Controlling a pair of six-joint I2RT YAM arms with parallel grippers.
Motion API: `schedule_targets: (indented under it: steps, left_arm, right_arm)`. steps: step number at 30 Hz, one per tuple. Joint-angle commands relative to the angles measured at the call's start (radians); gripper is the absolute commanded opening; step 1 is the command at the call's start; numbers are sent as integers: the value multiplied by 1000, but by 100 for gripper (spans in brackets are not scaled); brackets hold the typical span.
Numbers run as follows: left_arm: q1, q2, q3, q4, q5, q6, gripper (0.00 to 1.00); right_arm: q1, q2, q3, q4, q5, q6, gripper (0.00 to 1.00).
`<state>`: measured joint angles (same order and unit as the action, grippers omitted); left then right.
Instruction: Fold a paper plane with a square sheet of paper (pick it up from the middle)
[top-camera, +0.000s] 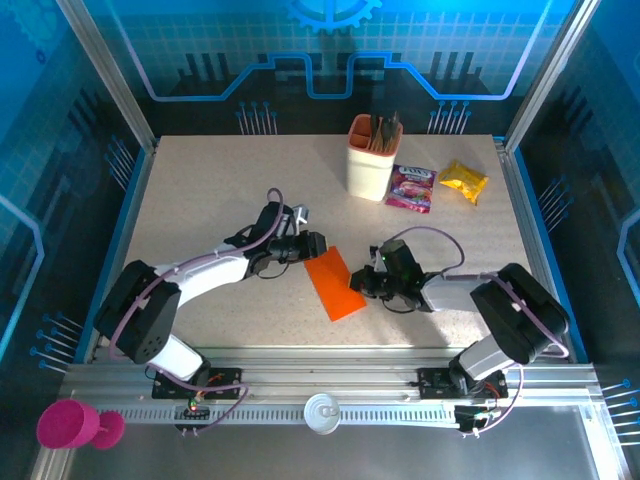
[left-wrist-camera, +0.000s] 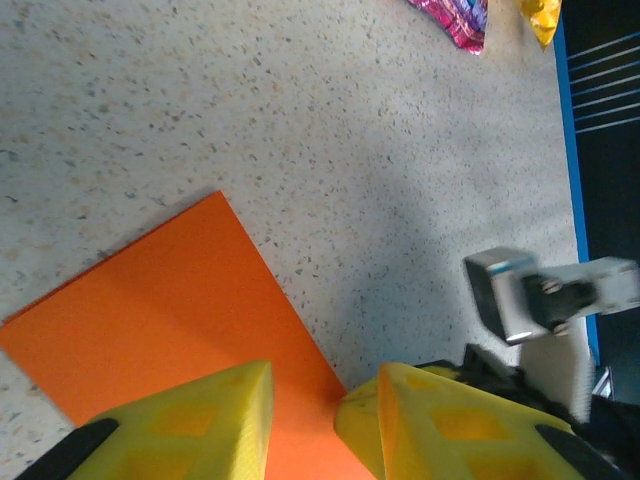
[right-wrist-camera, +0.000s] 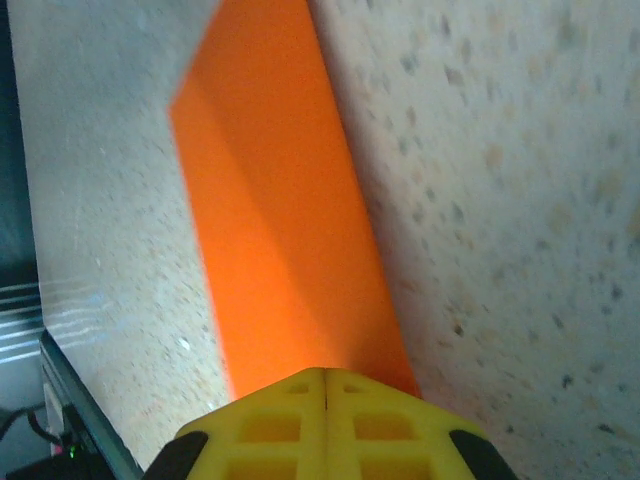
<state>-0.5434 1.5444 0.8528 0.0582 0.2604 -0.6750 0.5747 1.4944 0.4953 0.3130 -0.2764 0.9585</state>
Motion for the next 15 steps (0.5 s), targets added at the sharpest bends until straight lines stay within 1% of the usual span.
schedule_targets:
  steps: [1, 3, 5, 9, 12, 15]
  left_arm:
    - [-27, 37, 45, 16, 47, -1, 33]
    - [-45, 61, 57, 33, 56, -15, 31]
    - [-64, 90, 64, 61, 69, -37, 27]
    - [-102, 143, 59, 116, 75, -82, 16]
    - [-114, 180, 46, 157, 72, -108, 11]
    - [-116, 212, 43, 189, 78, -126, 9]
  right_arm:
    - [-2, -88, 68, -168, 64, -54, 0]
    - [-8, -118, 77, -218, 71, -83, 0]
    - [-17, -135, 65, -221, 57, -100, 0]
    - [-30, -131, 31, -180, 4, -119, 0]
    - [-30, -100, 14, -121, -43, -121, 0]
    - [-29, -62, 6, -74, -66, -112, 0]
